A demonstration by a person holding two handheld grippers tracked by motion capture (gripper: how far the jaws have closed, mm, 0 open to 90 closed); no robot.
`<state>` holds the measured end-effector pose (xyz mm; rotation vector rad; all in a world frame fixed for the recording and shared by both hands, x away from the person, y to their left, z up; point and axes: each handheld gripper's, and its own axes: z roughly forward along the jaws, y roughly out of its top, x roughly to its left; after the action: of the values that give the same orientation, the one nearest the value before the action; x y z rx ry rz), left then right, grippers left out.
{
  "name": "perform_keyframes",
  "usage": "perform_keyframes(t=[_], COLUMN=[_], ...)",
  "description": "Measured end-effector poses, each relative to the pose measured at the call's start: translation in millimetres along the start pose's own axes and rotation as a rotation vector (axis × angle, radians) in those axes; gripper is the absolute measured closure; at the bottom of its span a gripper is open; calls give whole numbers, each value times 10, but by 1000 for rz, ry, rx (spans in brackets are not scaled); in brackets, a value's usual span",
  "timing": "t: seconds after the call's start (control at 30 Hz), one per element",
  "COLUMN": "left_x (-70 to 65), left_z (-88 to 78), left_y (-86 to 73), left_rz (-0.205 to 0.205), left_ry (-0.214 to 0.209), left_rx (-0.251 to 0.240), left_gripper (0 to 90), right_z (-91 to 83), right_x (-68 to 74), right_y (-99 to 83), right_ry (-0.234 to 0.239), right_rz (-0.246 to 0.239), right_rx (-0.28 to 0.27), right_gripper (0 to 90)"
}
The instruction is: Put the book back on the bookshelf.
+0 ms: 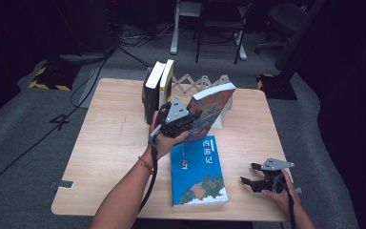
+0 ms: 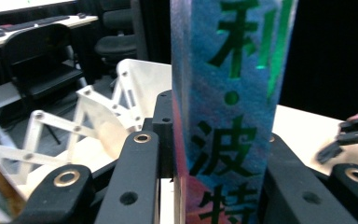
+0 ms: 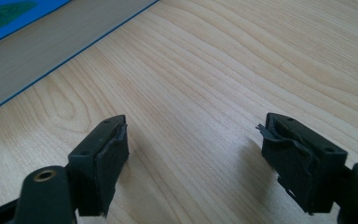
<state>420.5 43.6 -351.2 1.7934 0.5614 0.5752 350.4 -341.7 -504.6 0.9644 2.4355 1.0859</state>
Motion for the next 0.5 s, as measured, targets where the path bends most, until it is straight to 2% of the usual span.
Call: perform_keyframes(t=[0.2,0.37,0.5], left_x=[163,258,346], left_z=[-4,19,69], left_y=[37,83,77], left_rz=[-13,4,-15], left_ry=[36,78,89], left_rx=[-18,-25,-28], left_gripper=[741,741,741], right_z=[0,0,0], right_x=[-1,-2,-2], right_y=[0,0,-1], right_ry=[0,2,1], right_rz=[-1,0,-1], right_rx=[0,-1,0], right_gripper=[232,232,232])
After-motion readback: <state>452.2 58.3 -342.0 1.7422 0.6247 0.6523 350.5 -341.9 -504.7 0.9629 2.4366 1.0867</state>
